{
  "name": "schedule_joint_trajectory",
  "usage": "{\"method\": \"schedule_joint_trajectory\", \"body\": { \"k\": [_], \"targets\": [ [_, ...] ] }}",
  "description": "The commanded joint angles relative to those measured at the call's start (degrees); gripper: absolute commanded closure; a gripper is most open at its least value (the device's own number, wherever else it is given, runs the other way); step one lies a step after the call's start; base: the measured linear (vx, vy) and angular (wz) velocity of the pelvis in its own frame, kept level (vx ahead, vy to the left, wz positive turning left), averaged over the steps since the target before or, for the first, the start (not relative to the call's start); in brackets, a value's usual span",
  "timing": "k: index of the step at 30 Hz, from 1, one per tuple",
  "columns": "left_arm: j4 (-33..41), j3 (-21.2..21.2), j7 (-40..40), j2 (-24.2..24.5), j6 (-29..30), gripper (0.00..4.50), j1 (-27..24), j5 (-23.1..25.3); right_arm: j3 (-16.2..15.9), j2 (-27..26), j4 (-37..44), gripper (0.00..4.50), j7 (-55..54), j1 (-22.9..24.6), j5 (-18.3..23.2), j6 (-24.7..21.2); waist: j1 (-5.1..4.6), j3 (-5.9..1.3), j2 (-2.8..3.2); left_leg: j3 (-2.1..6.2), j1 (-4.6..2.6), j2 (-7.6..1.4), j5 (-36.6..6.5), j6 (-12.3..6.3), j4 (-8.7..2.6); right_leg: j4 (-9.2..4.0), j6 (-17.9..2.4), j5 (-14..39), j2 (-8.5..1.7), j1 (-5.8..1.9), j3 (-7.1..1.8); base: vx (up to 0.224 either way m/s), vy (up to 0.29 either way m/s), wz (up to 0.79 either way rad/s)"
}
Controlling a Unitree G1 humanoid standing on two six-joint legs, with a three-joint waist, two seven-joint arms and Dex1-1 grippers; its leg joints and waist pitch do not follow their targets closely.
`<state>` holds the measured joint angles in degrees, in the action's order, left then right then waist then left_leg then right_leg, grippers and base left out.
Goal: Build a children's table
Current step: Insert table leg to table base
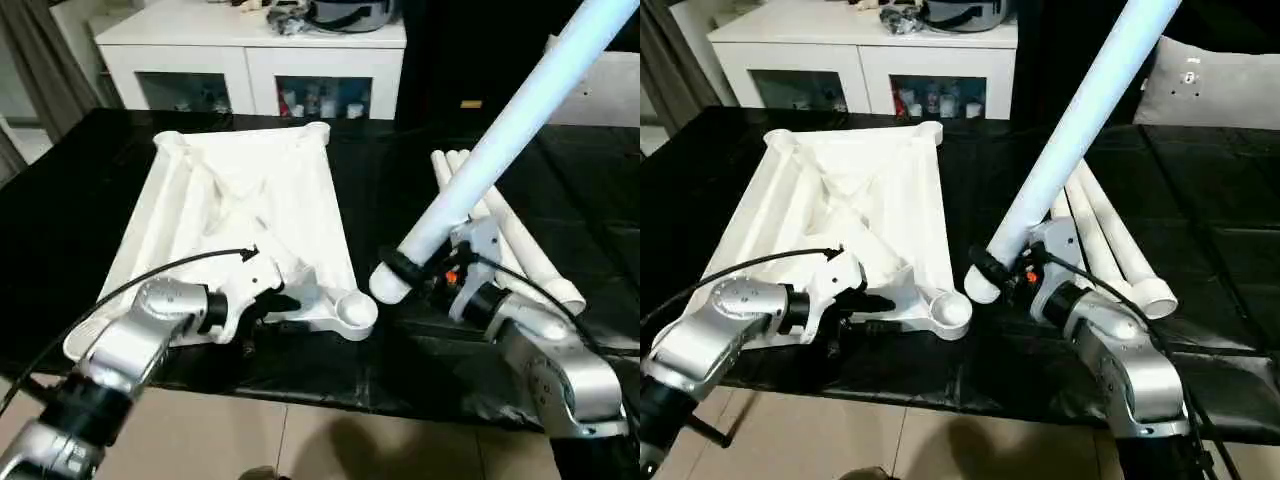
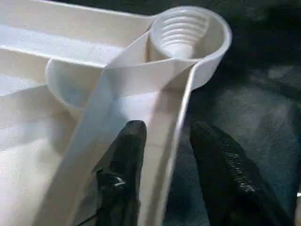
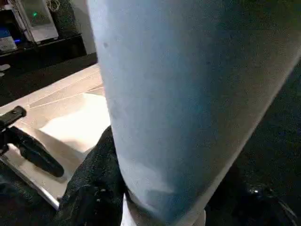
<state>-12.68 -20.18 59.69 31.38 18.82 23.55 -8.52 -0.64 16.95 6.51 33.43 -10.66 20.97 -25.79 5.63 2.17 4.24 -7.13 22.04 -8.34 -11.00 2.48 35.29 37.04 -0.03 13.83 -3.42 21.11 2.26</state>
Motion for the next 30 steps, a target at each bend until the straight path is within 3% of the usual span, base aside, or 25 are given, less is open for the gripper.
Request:
{"method": "schedule_joint_trajectory", "body": {
  "k": [1,7,8,10,17,23,25,26,27,30],
  "targets": [
    [-2.13,-0.21,0.59,0.41,-1.80,3.11,1.39,1.37,-0.30,0.04,0.99,2.62,0.63,0.18,0.51,1.10,0.11,-3.21,0.11,0.98,-0.83,-3.82,-11.91,0.31,-4.92,-4.40,-12.71,1.54,-4.99,-2.04,-2.62,0.000,0.000,0.00],
    [-6.23,-0.32,1.92,0.08,-4.84,3.64,2.30,2.14,-0.63,0.36,1.09,2.62,1.75,0.47,0.50,1.47,0.10,-3.00,0.18,1.02,-0.86,-3.96,-13.44,0.46,-5.14,-4.58,-12.85,3.48,-5.09,-1.92,-2.65,0.000,0.000,0.00],
    [-7.64,-0.70,2.06,-0.03,-5.95,3.74,2.76,2.89,-0.72,0.50,1.07,2.62,2.00,0.48,0.55,1.38,0.00,-2.96,-0.20,0.87,-0.94,-3.96,-14.17,0.54,-5.16,-4.74,-12.79,4.63,-5.14,-1.88,-2.75,0.000,0.000,0.00],
    [-9.01,-1.17,2.22,-0.08,-7.51,3.90,3.14,3.95,-1.05,0.62,1.15,2.62,2.28,0.44,0.46,1.10,0.06,-2.94,-0.01,0.94,-0.92,-3.99,-14.28,0.54,-5.21,-4.83,-12.42,5.76,-5.22,-1.87,-2.79,0.000,0.000,0.00],
    [-10.38,-1.27,2.37,-1.80,-12.27,4.44,4.18,4.95,-2.04,2.10,0.95,2.62,2.69,-0.78,-0.28,-2.48,-0.44,-3.04,-0.18,0.93,-0.64,-4.02,-11.70,0.23,-5.18,-4.68,-12.59,2.52,-5.25,-2.18,-2.78,0.000,0.000,0.00],
    [-10.20,-1.57,1.79,-3.87,-12.95,4.50,4.75,5.21,-1.92,2.52,-0.10,2.62,3.28,-3.20,1.33,-6.31,-0.13,-3.33,-0.40,0.55,-0.59,-3.93,-7.29,-1.58,-4.59,-4.43,-13.44,-1.62,-5.32,-2.20,-2.73,0.000,0.000,0.00],
    [-10.36,-2.14,1.93,-4.87,-13.30,4.50,4.86,5.82,-3.29,3.86,-0.63,2.62,5.21,-4.45,1.20,-6.95,-0.06,-3.29,-0.25,0.60,-0.54,-3.98,-7.26,-1.67,-4.61,-4.44,-13.40,-1.95,-5.18,-2.27,-2.65,0.000,0.000,0.00],
    [-10.55,-2.33,1.92,-5.01,-13.59,4.50,4.92,6.16,-3.96,4.39,-0.86,2.62,6.07,-4.86,0.96,-6.99,0.11,-3.28,0.21,0.65,-0.67,-4.06,-7.69,-1.52,-4.62,-4.43,-13.45,-1.43,-5.23,-2.12,-2.65,0.000,0.000,0.00],
    [-10.71,-2.61,2.17,-5.09,-14.01,4.50,4.95,6.75,-4.92,5.05,-1.31,2.62,7.25,-5.56,0.57,-6.95,0.12,-3.23,-0.15,0.64,-0.59,-4.04,-8.35,-1.33,-4.68,-4.52,-13.41,-0.97,-5.12,-2.23,-2.62,0.000,0.000,0.00],
    [-10.91,-2.85,2.30,-5.05,-14.46,4.50,5.20,7.63,-5.75,5.28,-2.57,2.62,8.31,-6.82,-0.04,-7.32,0.24,-3.14,-0.34,0.64,-0.62,-4.11,-9.28,-1.07,-4.81,-4.55,-13.49,0.44,-5.25,-2.18,-2.67,0.000,0.000,0.00]
  ]
}}
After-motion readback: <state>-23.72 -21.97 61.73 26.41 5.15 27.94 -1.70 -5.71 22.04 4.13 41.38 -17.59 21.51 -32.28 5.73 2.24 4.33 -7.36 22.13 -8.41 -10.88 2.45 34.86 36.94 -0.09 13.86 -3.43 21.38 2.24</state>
